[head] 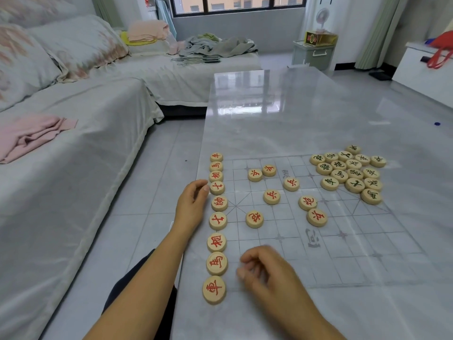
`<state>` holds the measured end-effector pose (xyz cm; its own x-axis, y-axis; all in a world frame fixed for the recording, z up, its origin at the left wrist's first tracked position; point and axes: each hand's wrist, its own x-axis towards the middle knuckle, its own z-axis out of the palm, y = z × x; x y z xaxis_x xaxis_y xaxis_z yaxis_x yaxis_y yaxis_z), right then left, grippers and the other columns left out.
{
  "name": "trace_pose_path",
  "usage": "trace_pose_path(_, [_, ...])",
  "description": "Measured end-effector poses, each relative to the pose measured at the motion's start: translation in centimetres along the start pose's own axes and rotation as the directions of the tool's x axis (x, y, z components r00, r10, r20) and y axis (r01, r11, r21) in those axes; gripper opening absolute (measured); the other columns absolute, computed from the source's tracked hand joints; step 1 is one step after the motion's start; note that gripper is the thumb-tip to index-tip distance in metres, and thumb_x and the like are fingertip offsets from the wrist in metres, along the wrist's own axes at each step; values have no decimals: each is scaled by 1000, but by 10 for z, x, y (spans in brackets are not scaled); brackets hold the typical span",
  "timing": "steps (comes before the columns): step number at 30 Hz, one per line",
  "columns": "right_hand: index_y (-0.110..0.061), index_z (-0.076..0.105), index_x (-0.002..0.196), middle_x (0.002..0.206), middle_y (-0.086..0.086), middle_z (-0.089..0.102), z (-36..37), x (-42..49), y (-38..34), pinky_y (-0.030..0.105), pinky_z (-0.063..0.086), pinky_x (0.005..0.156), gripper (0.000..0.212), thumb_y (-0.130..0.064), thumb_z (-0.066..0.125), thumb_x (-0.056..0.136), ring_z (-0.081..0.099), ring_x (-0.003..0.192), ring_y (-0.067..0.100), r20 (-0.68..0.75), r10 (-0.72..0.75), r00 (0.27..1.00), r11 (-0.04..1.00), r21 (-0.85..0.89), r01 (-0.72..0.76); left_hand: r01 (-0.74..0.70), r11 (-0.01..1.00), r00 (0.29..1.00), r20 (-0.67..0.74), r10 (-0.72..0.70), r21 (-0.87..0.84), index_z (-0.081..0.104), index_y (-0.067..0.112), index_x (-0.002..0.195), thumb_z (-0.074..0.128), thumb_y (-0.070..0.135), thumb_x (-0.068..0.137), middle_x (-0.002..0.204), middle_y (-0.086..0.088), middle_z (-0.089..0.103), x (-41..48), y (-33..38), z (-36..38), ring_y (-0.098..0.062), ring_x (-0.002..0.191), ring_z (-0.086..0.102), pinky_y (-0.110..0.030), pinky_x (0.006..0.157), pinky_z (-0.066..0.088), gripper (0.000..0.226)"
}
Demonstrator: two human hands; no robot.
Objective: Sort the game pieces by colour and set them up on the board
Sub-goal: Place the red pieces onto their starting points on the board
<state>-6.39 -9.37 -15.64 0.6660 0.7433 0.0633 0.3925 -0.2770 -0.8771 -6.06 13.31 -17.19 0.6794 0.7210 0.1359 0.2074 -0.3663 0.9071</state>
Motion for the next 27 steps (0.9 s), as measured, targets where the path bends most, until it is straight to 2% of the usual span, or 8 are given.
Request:
trace_pose_path(4, [-27, 57, 93, 90, -12, 53, -59, 21, 20, 12, 40, 68, 10, -21, 60, 86, 51, 84, -1, -237, -27, 971, 989, -147, -8, -8, 1000, 1000, 7, 7, 10, 54, 16, 120, 45, 26, 96, 113, 3, 57, -1, 0, 1, 0, 91, 53, -8, 71, 38, 27])
trace_pose_path(7, [-20, 55, 109, 99, -5, 49, -106, 40, 45, 22, 40, 75, 27, -24, 63, 84, 50, 90, 11, -360, 53, 932, 956, -251, -151, 0, 1000, 1000, 11, 0, 26, 54, 16, 121, 45, 27, 96, 116, 2, 57, 0, 0, 1, -6, 97, 53, -9, 71, 38, 29])
trace_pose_path(11, [-14, 52, 119, 105, -2, 45, -130, 53, 70, 33, 43, 87, 50, -34, 70, 77, 48, 99, 16, -326, 172, 929, 903, -324, -281, 10, 997, 999, 38, -13, 78, 51, 16, 125, 49, 27, 95, 120, 2, 55, 4, 6, -1, -12, 107, 52, -16, 81, 40, 32])
trace_pose_path(13, [-13, 55, 116, 102, -1, 48, -127, 53, 79, 34, 45, 86, 48, -36, 71, 76, 49, 97, 17, -326, 166, 931, 907, -321, -274, -5, 990, 999, 38, 0, 142, 51, 16, 125, 51, 25, 93, 122, 2, 53, 4, 14, -1, -11, 107, 50, -22, 86, 40, 33])
trace_pose_path(15, [-13, 60, 110, 99, 0, 51, -123, 51, 85, 36, 46, 85, 42, -36, 70, 76, 52, 94, 18, -367, 110, 924, 912, -333, -241, -45, 977, 999, 30, 40, 207, 55, 17, 121, 54, 21, 92, 121, 0, 55, 1, 25, 1, -9, 100, 52, -18, 81, 40, 29])
trace_pose_path(18, [-16, 63, 105, 98, 1, 54, -121, 49, 86, 39, 47, 84, 35, -36, 69, 77, 53, 92, 19, -376, 50, 925, 909, -367, -198, -131, 939, 982, 175, 78, 318, 60, 19, 115, 58, 21, 89, 109, 3, 56, -10, 50, 10, -6, 90, 52, -10, 70, 39, 25])
trace_pose_path(22, [-17, 63, 106, 97, -1, 53, -121, 47, 86, 39, 47, 85, 34, -36, 67, 78, 53, 93, 17, -372, 57, 927, 921, -339, -193, -305, 745, 873, 486, -31, 594, 52, 24, 128, 66, 29, 83, 121, 3, 53, -28, 71, 33, -15, 110, 50, -27, 95, 43, 47])
trace_pose_path(27, [-18, 62, 109, 97, -2, 52, -121, 47, 87, 38, 46, 85, 34, -38, 63, 81, 52, 93, 18, -367, 69, 928, 917, -342, -203, -362, 671, 843, 534, -59, 646, 50, 26, 131, 65, 30, 84, 123, -1, 52, -32, 71, 43, -19, 112, 45, -33, 98, 42, 50])
